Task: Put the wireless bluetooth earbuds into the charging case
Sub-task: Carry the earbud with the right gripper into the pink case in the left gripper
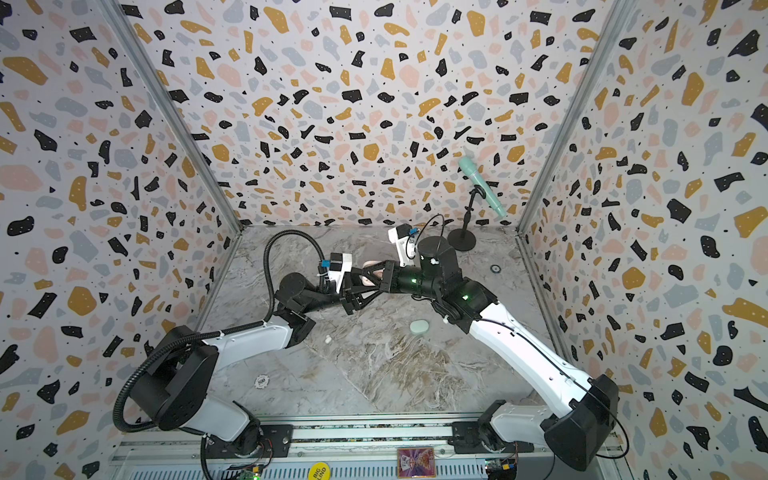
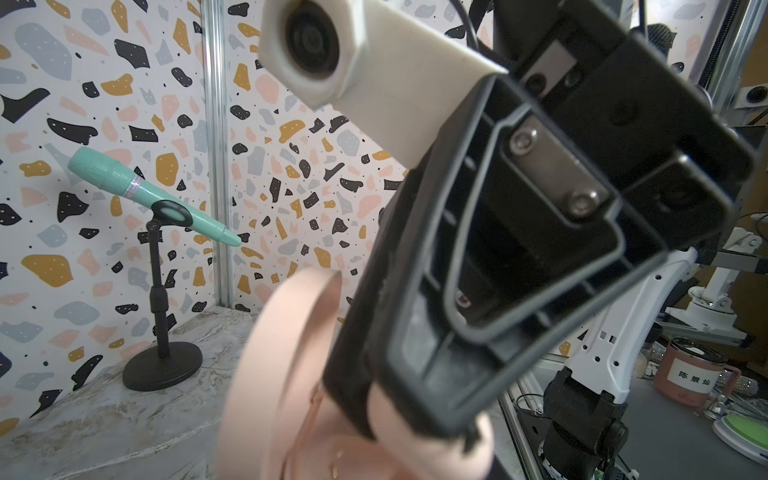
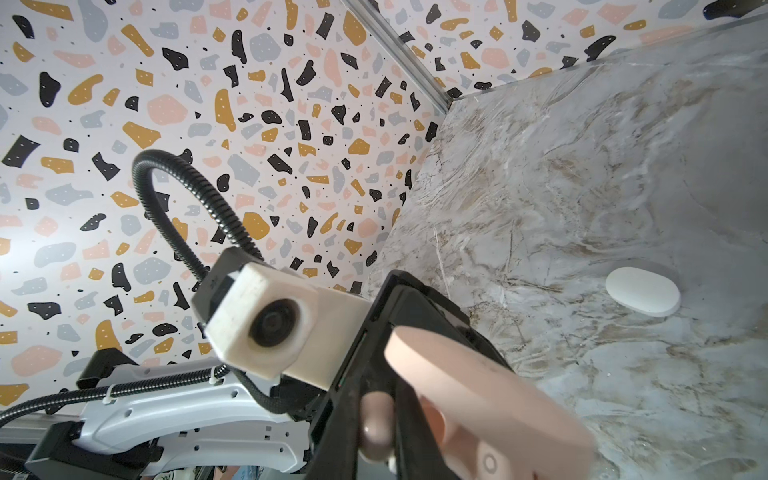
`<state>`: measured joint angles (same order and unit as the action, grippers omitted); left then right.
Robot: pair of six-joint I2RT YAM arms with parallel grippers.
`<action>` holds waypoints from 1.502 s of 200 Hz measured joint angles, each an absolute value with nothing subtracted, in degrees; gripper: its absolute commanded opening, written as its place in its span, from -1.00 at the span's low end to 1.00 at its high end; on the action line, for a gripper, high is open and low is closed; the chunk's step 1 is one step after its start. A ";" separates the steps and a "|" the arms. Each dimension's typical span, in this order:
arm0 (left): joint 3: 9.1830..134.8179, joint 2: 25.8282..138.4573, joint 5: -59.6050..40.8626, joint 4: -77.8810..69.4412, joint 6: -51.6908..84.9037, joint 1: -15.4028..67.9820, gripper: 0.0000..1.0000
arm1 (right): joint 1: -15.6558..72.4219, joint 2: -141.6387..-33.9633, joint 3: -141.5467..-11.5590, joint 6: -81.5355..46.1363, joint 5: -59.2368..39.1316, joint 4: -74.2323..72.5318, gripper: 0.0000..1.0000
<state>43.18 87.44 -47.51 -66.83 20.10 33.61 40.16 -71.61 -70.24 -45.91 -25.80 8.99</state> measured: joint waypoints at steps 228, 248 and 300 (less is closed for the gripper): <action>43.22 85.82 -47.42 -63.99 17.78 34.33 -0.47 | 40.32 -69.17 -66.46 -49.65 -24.73 6.11 -0.53; 43.22 85.82 -47.42 -63.77 17.56 34.30 -0.47 | 40.32 -68.99 -66.39 -49.65 -24.56 6.44 -0.48; 43.22 85.82 -47.33 -61.65 17.04 34.30 -0.47 | 40.32 -68.88 -66.43 -49.47 -23.46 7.94 -0.36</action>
